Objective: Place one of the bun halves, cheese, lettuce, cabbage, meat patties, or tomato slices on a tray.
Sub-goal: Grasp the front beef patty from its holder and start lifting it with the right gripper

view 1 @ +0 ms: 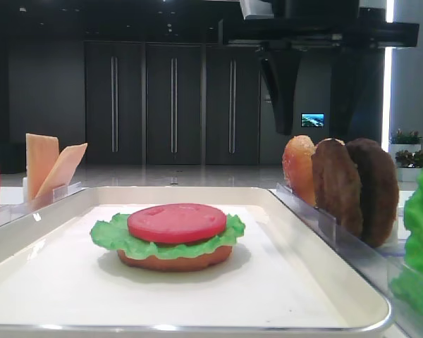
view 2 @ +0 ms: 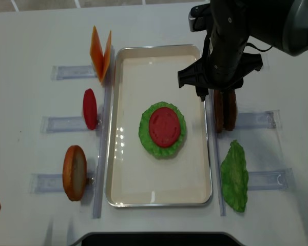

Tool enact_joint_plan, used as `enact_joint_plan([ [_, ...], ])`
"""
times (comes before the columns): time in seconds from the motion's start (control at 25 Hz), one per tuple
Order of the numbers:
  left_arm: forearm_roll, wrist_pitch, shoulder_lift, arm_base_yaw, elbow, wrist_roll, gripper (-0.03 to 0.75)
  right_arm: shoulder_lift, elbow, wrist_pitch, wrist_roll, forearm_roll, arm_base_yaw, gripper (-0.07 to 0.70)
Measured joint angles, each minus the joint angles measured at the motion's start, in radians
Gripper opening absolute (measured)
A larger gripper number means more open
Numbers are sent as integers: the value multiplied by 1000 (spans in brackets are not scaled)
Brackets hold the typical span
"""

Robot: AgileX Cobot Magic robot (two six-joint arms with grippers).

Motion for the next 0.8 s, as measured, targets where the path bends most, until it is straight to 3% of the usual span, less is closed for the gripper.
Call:
enact_joint_plan([
  [0.8,0,0,0,0,0,0,408,8,13,-3,-14,-51,0,371],
])
